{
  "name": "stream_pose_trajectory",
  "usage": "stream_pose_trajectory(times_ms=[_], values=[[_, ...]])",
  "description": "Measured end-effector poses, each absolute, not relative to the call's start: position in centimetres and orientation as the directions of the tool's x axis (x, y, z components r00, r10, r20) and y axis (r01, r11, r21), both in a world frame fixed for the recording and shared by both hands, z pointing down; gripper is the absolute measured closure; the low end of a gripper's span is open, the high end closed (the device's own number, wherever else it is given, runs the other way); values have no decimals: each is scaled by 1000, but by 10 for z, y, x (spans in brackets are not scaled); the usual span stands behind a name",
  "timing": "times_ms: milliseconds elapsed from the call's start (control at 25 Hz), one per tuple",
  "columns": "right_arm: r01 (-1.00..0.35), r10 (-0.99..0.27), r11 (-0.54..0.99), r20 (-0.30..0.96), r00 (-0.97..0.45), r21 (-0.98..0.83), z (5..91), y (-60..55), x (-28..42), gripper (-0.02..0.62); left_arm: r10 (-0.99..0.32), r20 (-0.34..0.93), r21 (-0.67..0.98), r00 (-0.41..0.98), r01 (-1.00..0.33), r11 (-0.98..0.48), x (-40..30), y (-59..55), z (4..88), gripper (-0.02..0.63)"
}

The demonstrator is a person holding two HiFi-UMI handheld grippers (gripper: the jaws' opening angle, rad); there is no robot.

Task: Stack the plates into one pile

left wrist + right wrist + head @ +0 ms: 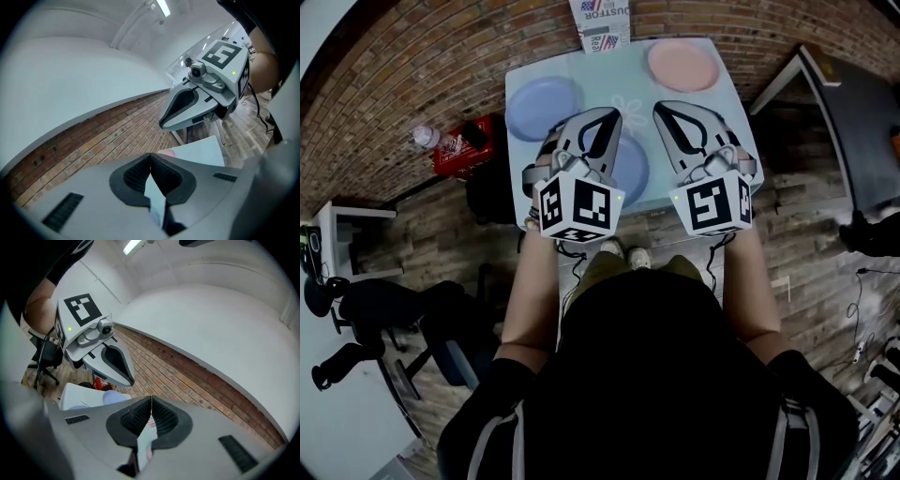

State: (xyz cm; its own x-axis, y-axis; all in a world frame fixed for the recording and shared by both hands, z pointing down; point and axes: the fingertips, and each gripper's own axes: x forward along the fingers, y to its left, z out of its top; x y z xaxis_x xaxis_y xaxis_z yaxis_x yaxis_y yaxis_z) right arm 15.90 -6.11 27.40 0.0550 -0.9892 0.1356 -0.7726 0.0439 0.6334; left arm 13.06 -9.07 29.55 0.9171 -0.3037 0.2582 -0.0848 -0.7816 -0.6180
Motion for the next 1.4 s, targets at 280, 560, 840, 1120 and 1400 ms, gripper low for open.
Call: stream_pose_trajectory(times_ms=[280, 560, 840, 1120, 1400], values=[[-780, -984, 50, 165, 69, 624, 273, -87, 155, 560, -257, 261, -608, 930, -48, -792, 133, -114, 289, 583], [-791, -982, 40, 170, 81, 610, 271, -113, 154, 560, -239, 282, -608, 929, -19, -794, 130, -139, 290, 583], [-811, -983, 52, 175, 63, 583, 281, -134, 151, 560, -227, 309, -620, 924, 14, -785, 125, -151, 298, 583], [-819, -983, 57, 178, 55, 571, 285, -143, 145, 560, -226, 320, -613, 920, 19, -790, 119, -159, 305, 583], [-812, -981, 51, 184, 70, 581, 284, -145, 140, 560, -208, 310, -601, 928, 22, -799, 115, -157, 307, 583]])
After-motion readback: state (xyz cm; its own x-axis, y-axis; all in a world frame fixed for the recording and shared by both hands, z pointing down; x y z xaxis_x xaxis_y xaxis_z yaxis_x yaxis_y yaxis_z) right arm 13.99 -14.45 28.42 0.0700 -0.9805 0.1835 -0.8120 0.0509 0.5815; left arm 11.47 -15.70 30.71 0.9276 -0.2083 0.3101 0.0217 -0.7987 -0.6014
